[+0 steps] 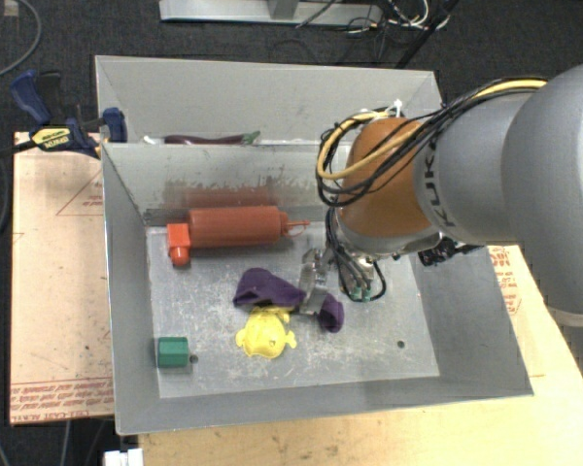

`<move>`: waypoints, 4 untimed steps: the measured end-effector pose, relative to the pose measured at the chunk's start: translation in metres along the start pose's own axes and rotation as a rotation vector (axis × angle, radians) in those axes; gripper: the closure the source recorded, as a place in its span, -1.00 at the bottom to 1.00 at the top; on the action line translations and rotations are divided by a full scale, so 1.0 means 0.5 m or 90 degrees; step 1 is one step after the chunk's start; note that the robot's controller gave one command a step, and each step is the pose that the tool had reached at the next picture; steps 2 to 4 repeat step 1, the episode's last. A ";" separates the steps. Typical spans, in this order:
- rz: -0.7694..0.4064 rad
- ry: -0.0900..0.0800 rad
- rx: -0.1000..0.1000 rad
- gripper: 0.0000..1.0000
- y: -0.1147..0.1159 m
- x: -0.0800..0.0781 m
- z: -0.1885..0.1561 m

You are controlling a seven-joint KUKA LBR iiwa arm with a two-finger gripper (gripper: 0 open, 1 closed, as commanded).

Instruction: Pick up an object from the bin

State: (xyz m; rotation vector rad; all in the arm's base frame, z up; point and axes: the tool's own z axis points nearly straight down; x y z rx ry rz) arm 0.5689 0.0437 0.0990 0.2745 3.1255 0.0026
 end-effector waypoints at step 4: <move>0.000 -0.005 -0.001 1.00 0.001 -0.004 -0.025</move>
Offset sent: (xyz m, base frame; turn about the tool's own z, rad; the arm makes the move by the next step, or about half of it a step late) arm 0.0001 0.0001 0.0524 0.0000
